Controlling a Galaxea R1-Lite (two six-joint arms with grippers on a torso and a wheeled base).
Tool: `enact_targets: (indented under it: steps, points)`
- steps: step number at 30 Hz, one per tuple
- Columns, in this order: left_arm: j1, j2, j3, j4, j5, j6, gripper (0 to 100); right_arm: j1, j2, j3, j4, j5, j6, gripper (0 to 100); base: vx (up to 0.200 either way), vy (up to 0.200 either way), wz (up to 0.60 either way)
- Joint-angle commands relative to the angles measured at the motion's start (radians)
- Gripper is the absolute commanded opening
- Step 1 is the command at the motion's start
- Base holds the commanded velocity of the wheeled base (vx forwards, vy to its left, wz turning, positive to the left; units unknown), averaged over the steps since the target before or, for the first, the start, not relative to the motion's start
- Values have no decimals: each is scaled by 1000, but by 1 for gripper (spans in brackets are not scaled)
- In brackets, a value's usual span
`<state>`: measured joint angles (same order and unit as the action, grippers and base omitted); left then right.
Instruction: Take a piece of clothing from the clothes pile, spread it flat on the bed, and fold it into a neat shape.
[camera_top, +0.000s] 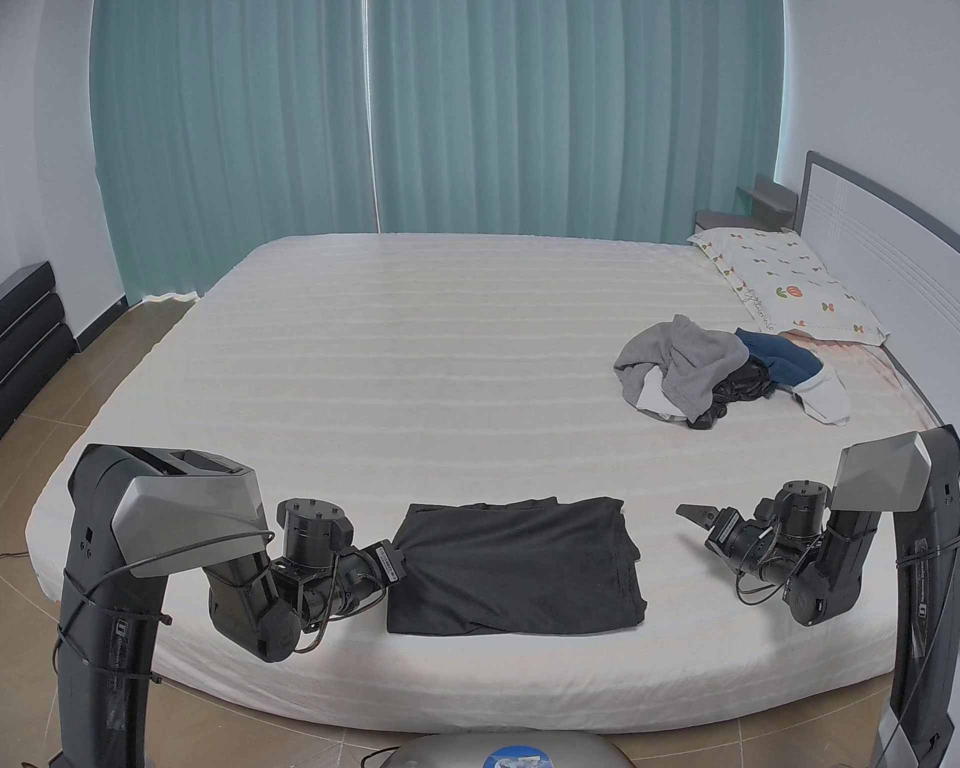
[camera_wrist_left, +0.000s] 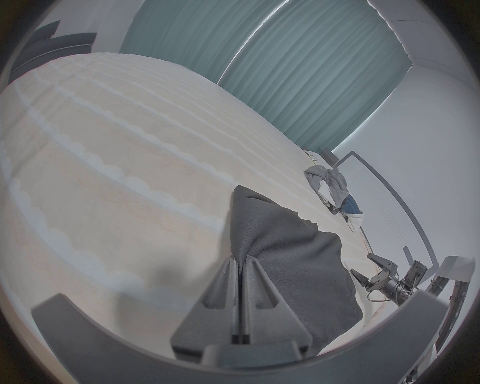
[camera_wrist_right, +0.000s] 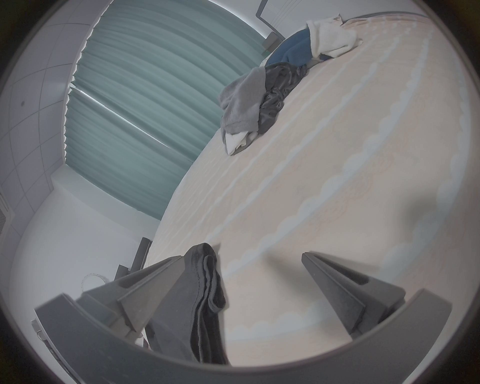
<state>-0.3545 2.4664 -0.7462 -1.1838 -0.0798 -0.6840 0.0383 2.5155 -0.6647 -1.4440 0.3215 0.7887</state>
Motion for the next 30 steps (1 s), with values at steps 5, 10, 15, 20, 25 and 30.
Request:
enact_targets:
  steps: [5, 10, 15, 20, 25, 30]
  points:
    - [2, -1, 2, 0, 2, 0, 0, 22, -4, 8, -1, -9, 1, 100, 0, 200, 0]
    - [3, 0, 2, 0, 3, 0, 0, 29, -1, 7, -1, -32, 0, 100, 0, 200, 0]
    - [3, 2, 2, 0, 3, 0, 0, 29, -1, 7, -1, -32, 0, 100, 0, 200, 0]
    - [3, 2, 2, 0, 3, 0, 0, 29, -1, 7, -1, -33, 0, 100, 0, 200, 0]
    - [3, 2, 2, 0, 3, 0, 0, 29, -1, 7, -3, -33, 0, 100, 0, 200, 0]
    - [3, 2, 2, 0, 5, 0, 0, 31, -1, 7, -1, -33, 0, 100, 0, 200, 0]
